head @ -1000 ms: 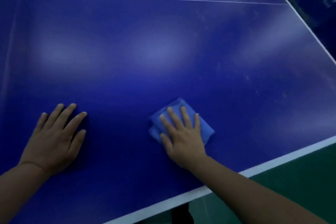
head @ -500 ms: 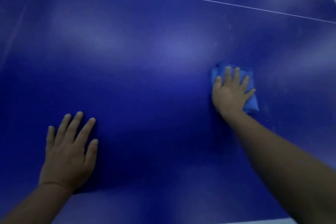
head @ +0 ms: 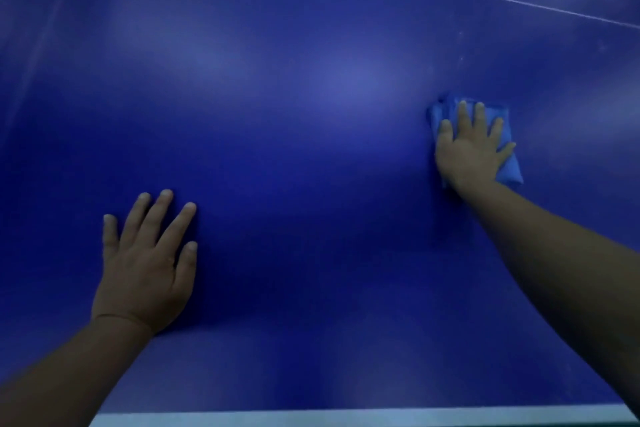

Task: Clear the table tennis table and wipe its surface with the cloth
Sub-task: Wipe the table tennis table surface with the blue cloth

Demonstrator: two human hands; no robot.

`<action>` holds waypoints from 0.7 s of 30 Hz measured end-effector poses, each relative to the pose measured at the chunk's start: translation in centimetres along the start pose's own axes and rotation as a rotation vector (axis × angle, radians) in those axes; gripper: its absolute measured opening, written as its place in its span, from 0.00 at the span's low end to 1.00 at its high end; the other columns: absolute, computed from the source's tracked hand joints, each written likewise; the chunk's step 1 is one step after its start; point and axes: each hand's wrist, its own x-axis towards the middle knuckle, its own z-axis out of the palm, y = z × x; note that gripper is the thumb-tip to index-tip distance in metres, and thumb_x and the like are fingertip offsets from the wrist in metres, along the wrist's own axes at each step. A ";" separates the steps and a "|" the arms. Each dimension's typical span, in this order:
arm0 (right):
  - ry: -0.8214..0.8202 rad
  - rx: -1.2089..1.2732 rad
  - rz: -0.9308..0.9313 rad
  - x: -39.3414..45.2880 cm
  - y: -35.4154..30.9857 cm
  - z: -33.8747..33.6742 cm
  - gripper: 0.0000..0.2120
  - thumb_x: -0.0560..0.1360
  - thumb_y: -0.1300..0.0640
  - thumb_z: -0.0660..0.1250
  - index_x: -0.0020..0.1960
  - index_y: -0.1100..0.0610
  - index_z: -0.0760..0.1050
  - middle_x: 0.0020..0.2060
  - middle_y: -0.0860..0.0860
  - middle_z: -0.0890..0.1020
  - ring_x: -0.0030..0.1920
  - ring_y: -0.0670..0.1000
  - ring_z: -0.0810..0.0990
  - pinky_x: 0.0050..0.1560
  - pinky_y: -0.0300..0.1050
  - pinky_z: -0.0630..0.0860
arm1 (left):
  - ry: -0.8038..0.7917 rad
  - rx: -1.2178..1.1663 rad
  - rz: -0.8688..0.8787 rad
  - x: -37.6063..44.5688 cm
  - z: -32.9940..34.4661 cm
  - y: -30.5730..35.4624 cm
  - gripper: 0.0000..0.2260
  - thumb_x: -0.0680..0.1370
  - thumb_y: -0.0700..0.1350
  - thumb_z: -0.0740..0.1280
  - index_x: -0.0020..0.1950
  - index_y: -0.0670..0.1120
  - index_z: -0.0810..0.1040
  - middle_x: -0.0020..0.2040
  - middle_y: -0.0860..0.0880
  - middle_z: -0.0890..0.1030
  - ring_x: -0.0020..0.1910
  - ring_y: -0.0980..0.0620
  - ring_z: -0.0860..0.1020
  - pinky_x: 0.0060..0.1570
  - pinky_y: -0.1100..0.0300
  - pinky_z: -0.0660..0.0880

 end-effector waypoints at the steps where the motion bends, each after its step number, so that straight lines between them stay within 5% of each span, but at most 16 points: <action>1: 0.008 -0.018 -0.106 -2.3 -0.4 0.7 0.28 0.82 0.41 0.47 0.81 0.43 0.51 0.81 0.45 0.50 0.80 0.57 0.46 0.75 0.69 0.43 | -0.005 -0.004 -0.001 0.0 0.0 0.1 0.27 0.81 0.56 0.49 0.77 0.47 0.66 0.79 0.44 0.61 0.80 0.43 0.52 0.75 0.41 0.39; 5: 0.019 -0.088 -0.613 -16.0 -0.5 3.5 0.28 0.79 0.40 0.53 0.77 0.47 0.64 0.78 0.49 0.62 0.79 0.61 0.55 0.72 0.74 0.51 | -0.019 -0.016 -0.010 0.1 -0.2 0.1 0.28 0.80 0.57 0.47 0.78 0.48 0.64 0.80 0.44 0.59 0.80 0.44 0.50 0.75 0.42 0.37; 8: -0.047 -0.087 -0.956 -27.5 2.5 4.3 0.26 0.81 0.40 0.55 0.78 0.44 0.63 0.79 0.48 0.60 0.80 0.60 0.53 0.73 0.72 0.52 | -0.013 -0.026 -0.011 0.1 -0.3 0.2 0.29 0.80 0.58 0.47 0.78 0.49 0.64 0.80 0.44 0.58 0.80 0.45 0.50 0.75 0.41 0.39; 11: -0.116 -0.143 -1.195 -29.2 6.0 4.0 0.26 0.82 0.39 0.54 0.78 0.42 0.60 0.79 0.47 0.59 0.80 0.60 0.54 0.74 0.70 0.51 | -0.019 -0.030 -0.010 0.0 -0.5 0.2 0.29 0.79 0.58 0.46 0.79 0.50 0.62 0.80 0.45 0.57 0.80 0.45 0.49 0.75 0.41 0.39; 13: -0.082 -0.201 -1.075 -25.8 7.4 4.1 0.26 0.81 0.39 0.54 0.78 0.43 0.60 0.78 0.50 0.62 0.79 0.61 0.57 0.71 0.74 0.56 | -0.020 -0.038 -0.010 0.0 -0.4 0.1 0.29 0.79 0.58 0.46 0.79 0.50 0.61 0.81 0.45 0.56 0.80 0.45 0.48 0.75 0.40 0.38; 15: -0.009 -0.147 -0.696 -22.0 7.9 3.4 0.28 0.79 0.39 0.52 0.78 0.44 0.59 0.78 0.50 0.62 0.78 0.60 0.57 0.70 0.75 0.57 | -0.021 -0.041 -0.005 0.0 -0.4 0.1 0.29 0.80 0.58 0.46 0.79 0.50 0.61 0.81 0.45 0.56 0.80 0.45 0.48 0.75 0.39 0.39; 18: 0.027 -0.006 -0.141 -19.2 5.5 2.5 0.28 0.82 0.39 0.48 0.80 0.43 0.53 0.81 0.44 0.51 0.80 0.55 0.45 0.76 0.67 0.42 | -0.029 -0.041 -0.013 -0.1 -0.4 0.2 0.29 0.79 0.59 0.45 0.79 0.51 0.60 0.81 0.46 0.55 0.80 0.46 0.47 0.75 0.39 0.39; 21: 0.053 0.016 -0.172 -22.0 -0.3 3.5 0.27 0.81 0.41 0.49 0.80 0.43 0.54 0.81 0.45 0.52 0.80 0.56 0.46 0.75 0.69 0.43 | -0.031 -0.043 -0.008 -0.1 -0.6 0.3 0.29 0.79 0.59 0.45 0.80 0.51 0.59 0.81 0.46 0.54 0.80 0.46 0.46 0.75 0.39 0.38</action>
